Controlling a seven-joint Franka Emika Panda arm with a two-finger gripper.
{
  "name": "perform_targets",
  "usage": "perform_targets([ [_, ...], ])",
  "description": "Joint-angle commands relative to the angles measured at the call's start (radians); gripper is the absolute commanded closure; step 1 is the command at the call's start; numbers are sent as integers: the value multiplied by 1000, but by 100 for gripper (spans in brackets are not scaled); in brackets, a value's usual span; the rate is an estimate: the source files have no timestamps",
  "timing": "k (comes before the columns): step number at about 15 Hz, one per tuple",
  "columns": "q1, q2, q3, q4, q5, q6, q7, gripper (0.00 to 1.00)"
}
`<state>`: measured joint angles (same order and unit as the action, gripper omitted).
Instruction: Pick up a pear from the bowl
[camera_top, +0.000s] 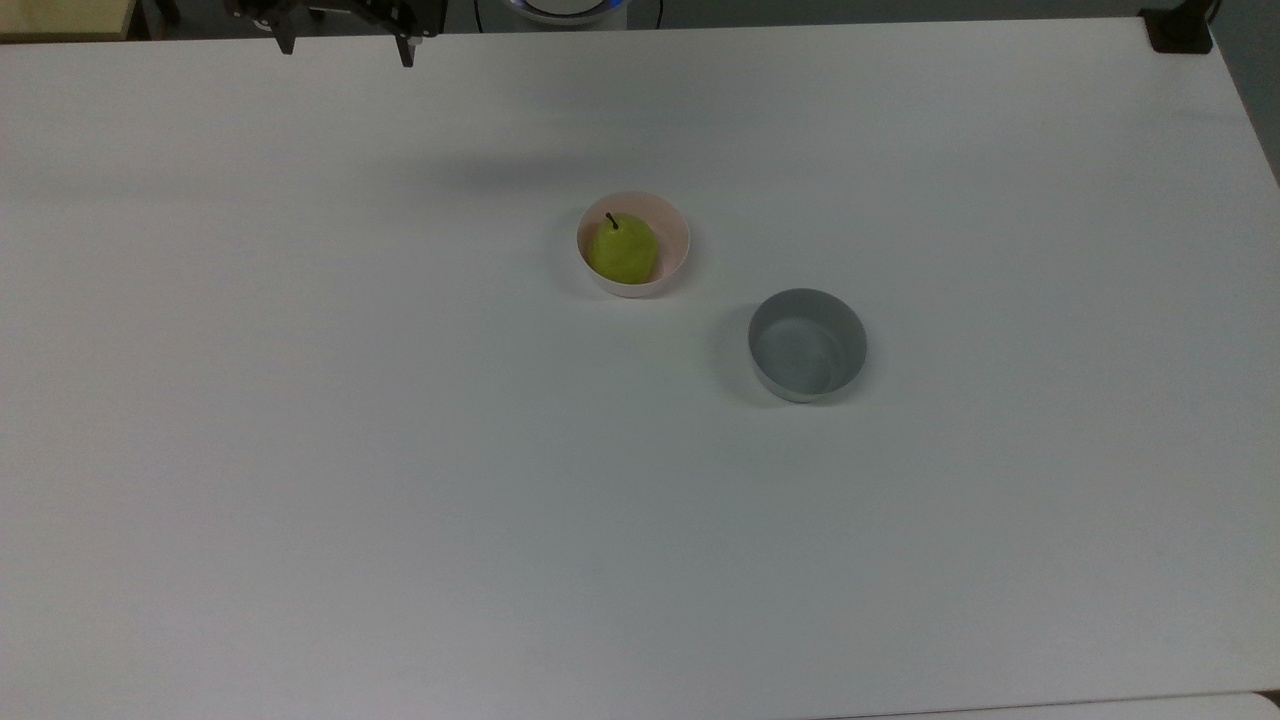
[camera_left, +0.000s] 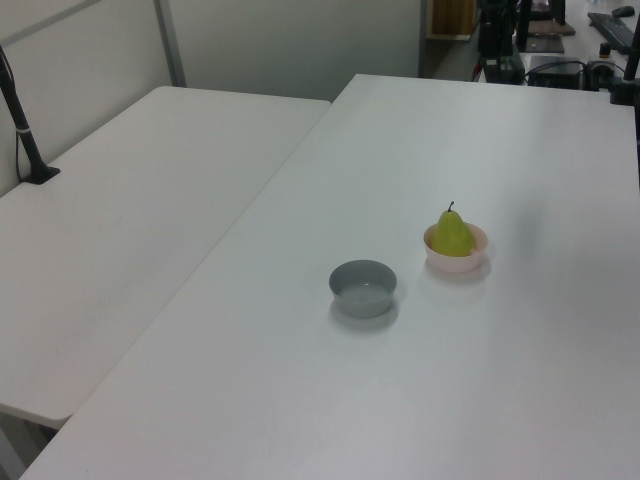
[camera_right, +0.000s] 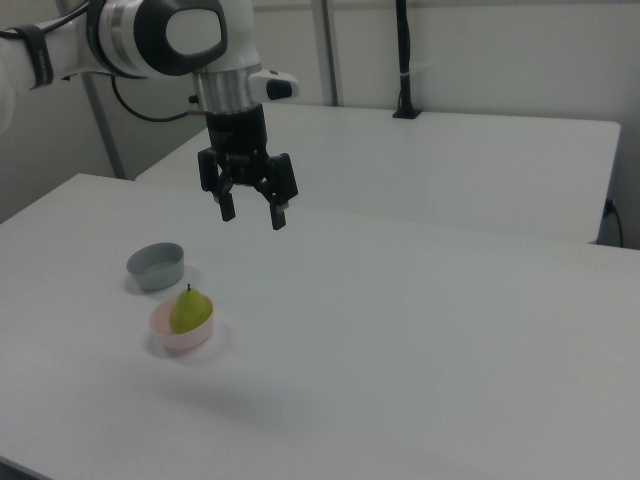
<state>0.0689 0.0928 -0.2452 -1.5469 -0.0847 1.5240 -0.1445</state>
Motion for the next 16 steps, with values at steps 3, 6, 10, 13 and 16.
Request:
perform_targets([
  [3,-15,-2,-10,25,10,-15,-43,0],
  [6,-12,7,-5,27,8,-12,-41,0],
  [10,-8,8,4,19,8,-13,-43,0],
  [13,6,13,7,11,10,-2,-43,0],
  [16,86,13,7,8,3,-1,-41,0],
])
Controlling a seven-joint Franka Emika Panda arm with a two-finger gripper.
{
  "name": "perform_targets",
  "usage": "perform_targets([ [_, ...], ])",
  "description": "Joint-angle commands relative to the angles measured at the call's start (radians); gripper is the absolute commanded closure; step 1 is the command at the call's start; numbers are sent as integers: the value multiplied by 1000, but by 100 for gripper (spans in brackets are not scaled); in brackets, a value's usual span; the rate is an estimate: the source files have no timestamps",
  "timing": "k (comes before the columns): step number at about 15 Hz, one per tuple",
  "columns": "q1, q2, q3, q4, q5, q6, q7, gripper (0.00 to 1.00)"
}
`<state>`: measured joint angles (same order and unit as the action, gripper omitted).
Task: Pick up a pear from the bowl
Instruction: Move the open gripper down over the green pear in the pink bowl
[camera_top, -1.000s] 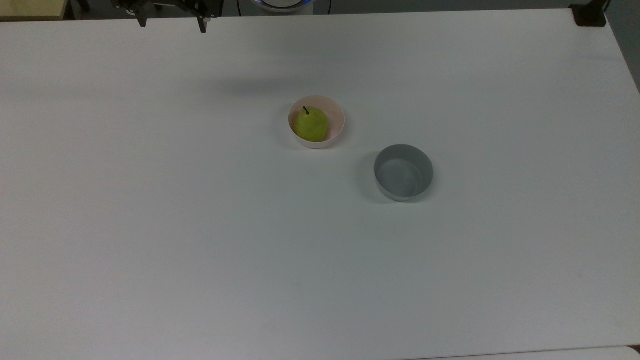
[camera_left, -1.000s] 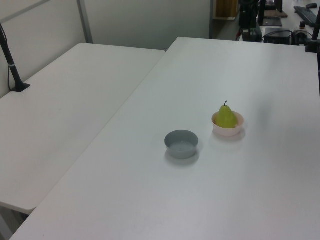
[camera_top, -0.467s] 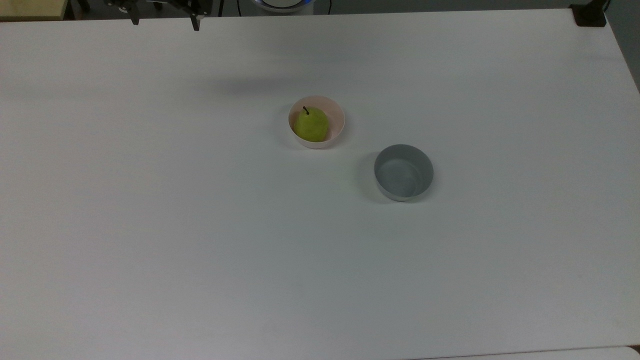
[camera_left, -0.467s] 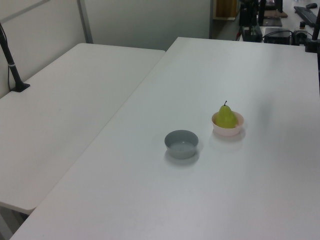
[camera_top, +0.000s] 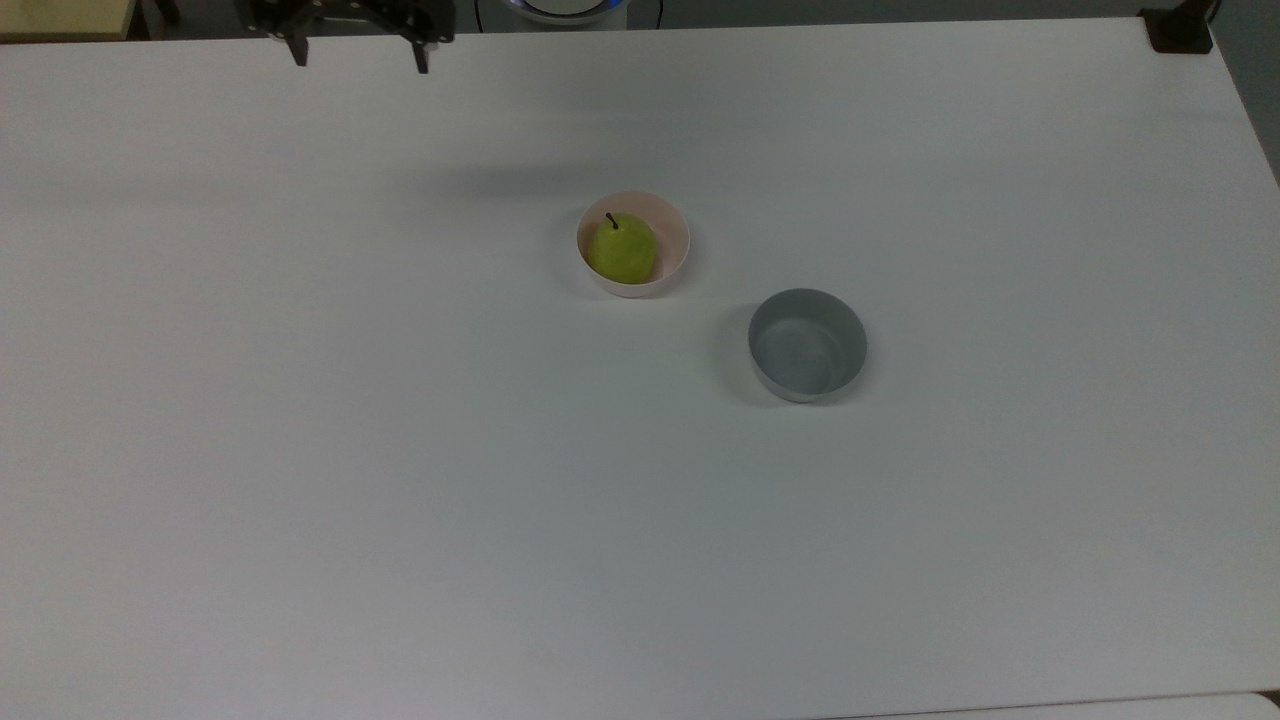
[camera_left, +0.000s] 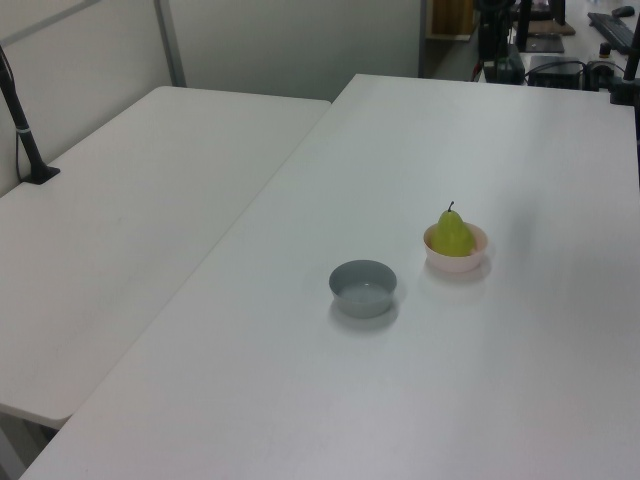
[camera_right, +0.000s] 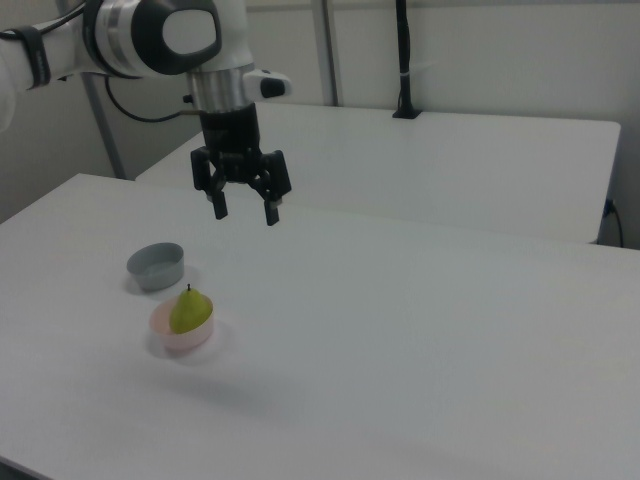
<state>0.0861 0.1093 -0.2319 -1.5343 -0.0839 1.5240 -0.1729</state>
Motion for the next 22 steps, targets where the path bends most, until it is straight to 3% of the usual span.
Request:
perform_targets([
  [1,110,-7,-6,-4,7,-2,-13,0],
  [7,371,19,-7,-32,13,-7,26,0],
  [9,409,56,-7,-29,16,-4,64,0],
  [17,406,87,-21,-102,13,45,23,0],
  [22,419,205,-21,-115,3,94,9,1],
])
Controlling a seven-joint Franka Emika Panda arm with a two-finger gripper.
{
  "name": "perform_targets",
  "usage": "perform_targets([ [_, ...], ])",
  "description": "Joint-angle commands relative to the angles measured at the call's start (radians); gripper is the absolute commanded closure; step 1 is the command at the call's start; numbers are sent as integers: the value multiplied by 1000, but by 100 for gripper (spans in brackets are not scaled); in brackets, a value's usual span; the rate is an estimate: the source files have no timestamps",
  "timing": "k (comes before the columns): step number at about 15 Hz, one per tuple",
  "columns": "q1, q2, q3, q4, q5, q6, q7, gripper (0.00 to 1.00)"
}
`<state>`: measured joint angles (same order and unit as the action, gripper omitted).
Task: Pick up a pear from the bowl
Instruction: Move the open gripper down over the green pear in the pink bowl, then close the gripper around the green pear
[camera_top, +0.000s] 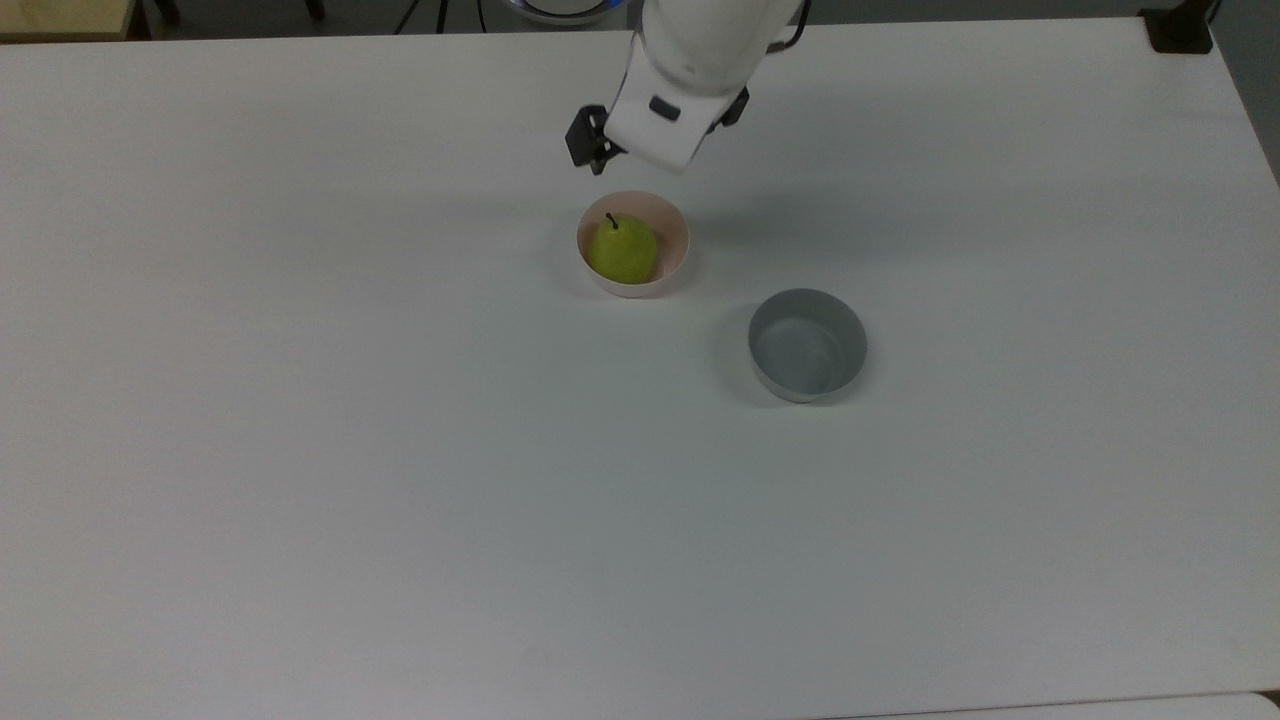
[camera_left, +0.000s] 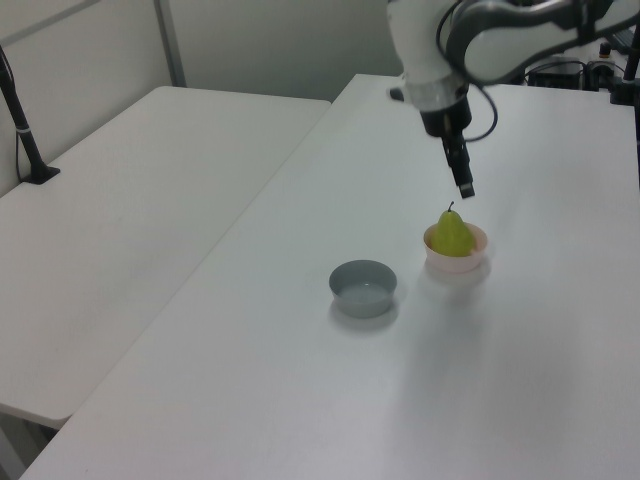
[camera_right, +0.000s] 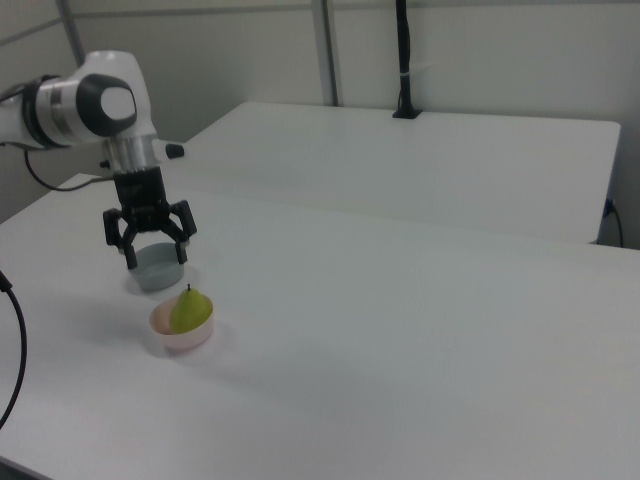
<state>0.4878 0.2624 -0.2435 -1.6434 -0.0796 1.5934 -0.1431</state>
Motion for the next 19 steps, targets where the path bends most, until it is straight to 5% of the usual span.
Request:
perform_targets([
  [1,17,75,-10,-6,0,26,-23,6],
  [7,6,129,-10,-55,4,123,-61,20],
  [19,-8,166,-11,-101,-3,218,-79,22],
])
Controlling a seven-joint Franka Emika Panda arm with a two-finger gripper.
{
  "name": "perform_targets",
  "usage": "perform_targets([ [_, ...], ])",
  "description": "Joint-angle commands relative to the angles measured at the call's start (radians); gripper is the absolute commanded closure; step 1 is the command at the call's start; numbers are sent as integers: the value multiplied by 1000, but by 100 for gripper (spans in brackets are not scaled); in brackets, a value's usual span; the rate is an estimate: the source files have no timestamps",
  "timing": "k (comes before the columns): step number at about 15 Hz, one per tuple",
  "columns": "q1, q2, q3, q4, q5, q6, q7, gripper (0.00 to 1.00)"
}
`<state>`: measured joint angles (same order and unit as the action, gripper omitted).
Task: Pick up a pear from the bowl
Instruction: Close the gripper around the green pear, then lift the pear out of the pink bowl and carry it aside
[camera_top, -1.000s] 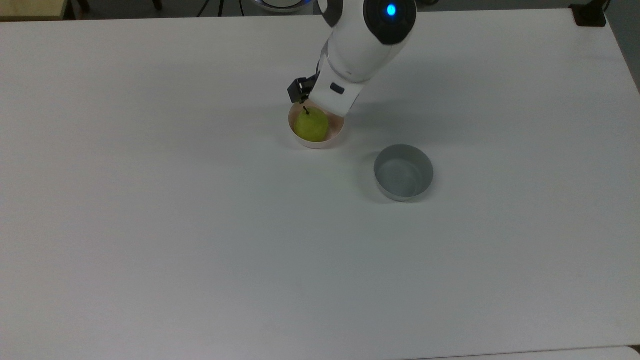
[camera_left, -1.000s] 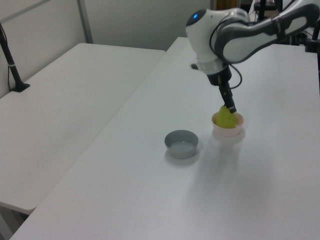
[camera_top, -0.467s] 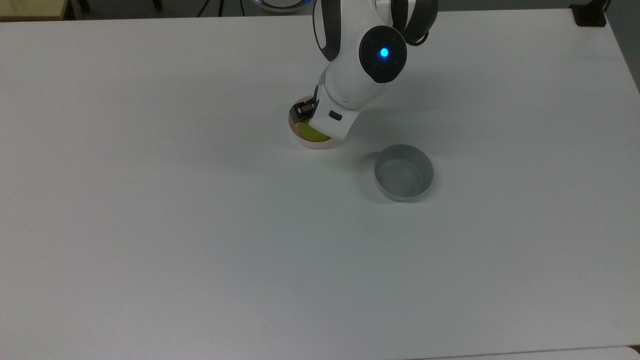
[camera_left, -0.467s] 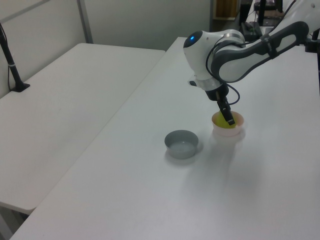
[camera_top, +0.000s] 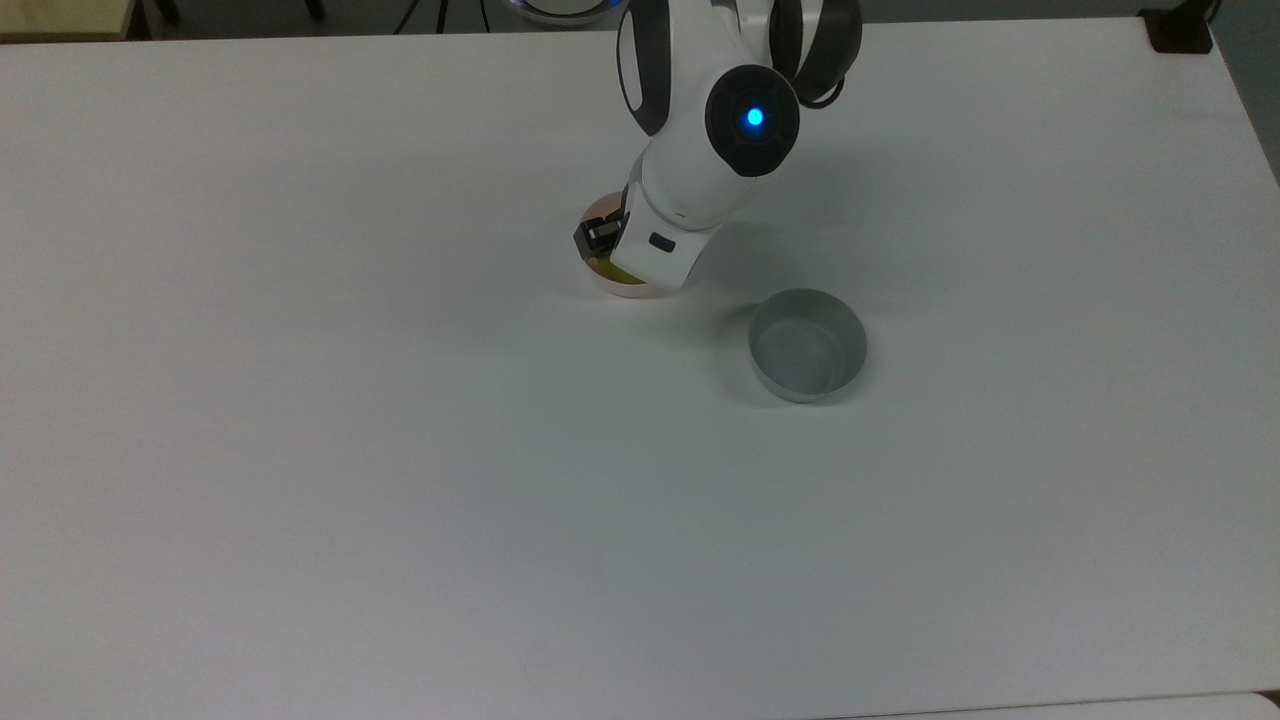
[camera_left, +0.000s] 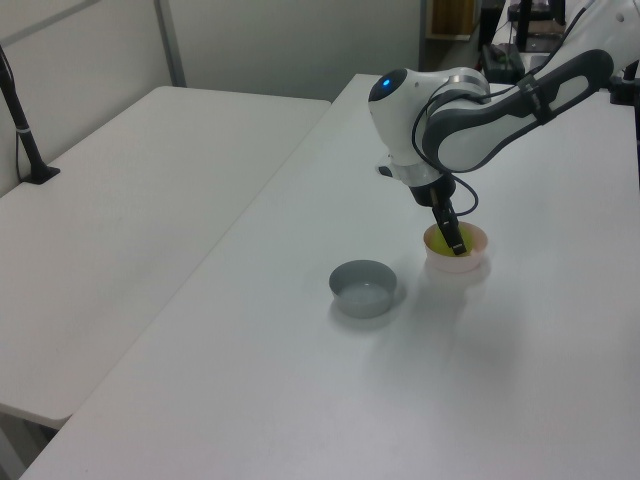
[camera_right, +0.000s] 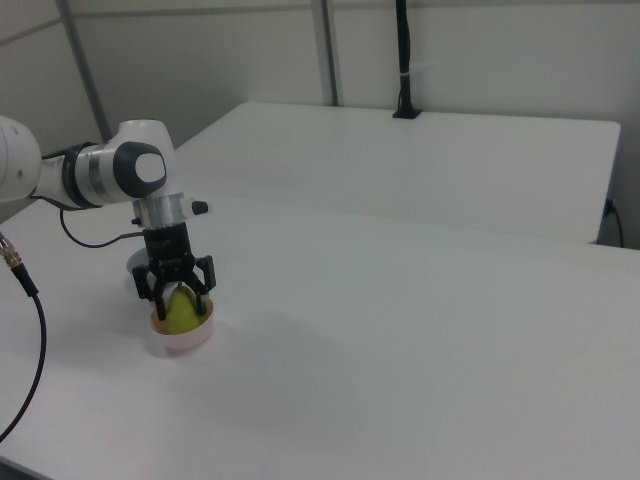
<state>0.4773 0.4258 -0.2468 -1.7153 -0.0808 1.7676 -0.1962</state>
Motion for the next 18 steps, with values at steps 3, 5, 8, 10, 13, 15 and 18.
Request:
perform_targets([
  [3,3,1,-8,-27,-2,42,-26,40],
  [5,1,-5,-8,-24,4,32,-26,61],
  [8,1,-68,-8,-18,10,-22,-25,65],
  [10,3,-120,-8,15,15,-110,-25,69],
  [13,3,-188,-11,33,42,-166,-37,70],
  [15,-11,-226,-9,36,47,-204,-40,70],
  [18,-35,-246,-9,75,47,-263,-42,70],
])
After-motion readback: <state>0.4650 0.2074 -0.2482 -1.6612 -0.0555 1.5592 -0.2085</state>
